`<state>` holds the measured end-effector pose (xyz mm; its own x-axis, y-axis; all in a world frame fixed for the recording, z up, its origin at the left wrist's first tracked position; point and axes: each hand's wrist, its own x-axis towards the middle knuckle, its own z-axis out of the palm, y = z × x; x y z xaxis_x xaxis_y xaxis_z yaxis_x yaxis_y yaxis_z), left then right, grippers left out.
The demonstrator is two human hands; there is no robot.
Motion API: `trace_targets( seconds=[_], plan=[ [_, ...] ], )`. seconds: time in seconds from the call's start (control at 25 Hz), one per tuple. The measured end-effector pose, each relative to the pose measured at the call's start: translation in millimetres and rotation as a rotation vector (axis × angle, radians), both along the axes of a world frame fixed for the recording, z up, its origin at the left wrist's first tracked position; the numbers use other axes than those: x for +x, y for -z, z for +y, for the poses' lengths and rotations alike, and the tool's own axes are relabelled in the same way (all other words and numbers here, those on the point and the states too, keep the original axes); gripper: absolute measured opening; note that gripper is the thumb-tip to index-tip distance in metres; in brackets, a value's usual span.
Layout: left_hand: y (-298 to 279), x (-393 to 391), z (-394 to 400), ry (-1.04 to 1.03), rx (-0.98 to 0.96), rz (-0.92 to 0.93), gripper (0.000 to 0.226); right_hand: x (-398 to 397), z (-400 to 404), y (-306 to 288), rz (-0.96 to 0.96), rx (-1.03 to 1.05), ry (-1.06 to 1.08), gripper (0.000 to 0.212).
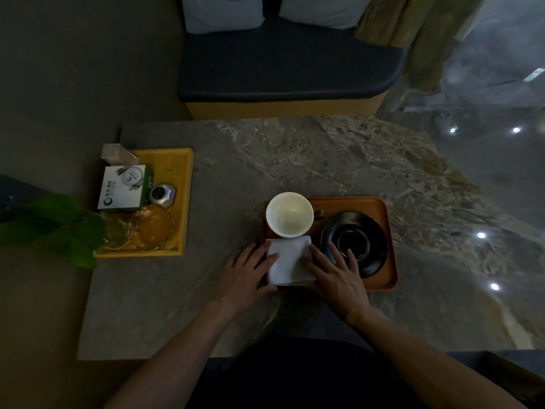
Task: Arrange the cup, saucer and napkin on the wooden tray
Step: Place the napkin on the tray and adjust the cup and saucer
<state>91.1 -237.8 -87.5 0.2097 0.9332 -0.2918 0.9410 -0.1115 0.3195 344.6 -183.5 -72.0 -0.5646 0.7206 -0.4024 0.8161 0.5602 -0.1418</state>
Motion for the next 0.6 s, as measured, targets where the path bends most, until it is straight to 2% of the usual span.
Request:
trace_targets(
  seconds=[0.2,0.6],
  plan=[
    [-0.1,-3.1,1.9,-0.009,0.028,-0.033,0.073,1.3,3.4,-6.9,0.074,0.023,-0.019,0.064],
    [-0.9,-1.2,4.0,-0.013,-0.022,0.020,0.071,-0.5,3.7,-3.5,0.036,0.032,-0.047,0.061]
  ],
)
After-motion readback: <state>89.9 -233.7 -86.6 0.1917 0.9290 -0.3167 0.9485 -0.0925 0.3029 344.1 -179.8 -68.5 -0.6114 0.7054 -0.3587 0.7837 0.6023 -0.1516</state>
